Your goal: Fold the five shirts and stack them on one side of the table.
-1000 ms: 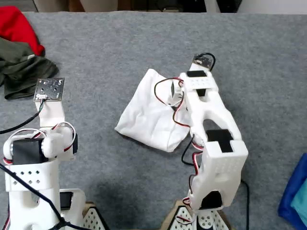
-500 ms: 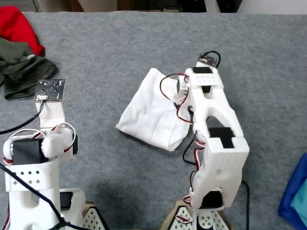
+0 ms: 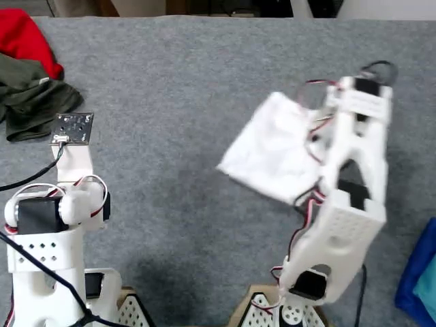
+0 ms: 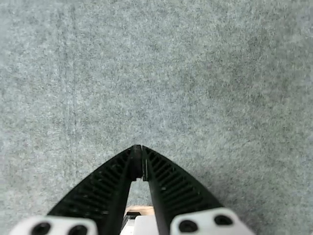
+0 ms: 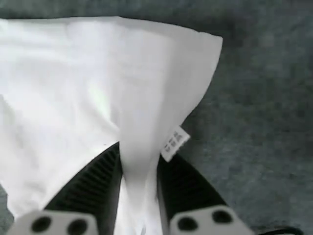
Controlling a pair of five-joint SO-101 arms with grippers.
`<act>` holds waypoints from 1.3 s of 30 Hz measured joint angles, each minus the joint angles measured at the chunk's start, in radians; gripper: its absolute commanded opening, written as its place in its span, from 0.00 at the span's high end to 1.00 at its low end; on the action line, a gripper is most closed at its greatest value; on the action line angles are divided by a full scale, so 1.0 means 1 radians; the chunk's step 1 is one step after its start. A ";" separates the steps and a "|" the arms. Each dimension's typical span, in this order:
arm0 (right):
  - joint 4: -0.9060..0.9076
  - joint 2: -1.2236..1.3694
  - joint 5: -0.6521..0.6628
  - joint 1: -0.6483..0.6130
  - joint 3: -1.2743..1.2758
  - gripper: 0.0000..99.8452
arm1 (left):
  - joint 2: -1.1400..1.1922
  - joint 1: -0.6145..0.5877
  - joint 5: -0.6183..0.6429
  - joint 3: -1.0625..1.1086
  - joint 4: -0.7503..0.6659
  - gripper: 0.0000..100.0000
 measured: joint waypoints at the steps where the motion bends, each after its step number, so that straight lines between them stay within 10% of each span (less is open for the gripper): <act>1: 0.023 0.000 0.014 0.037 -0.026 1.00 | 0.000 0.000 -0.002 0.000 0.002 0.98; 39: 0.259 0.002 0.801 1.008 -0.592 1.00 | 0.000 0.000 -0.032 0.000 0.002 0.98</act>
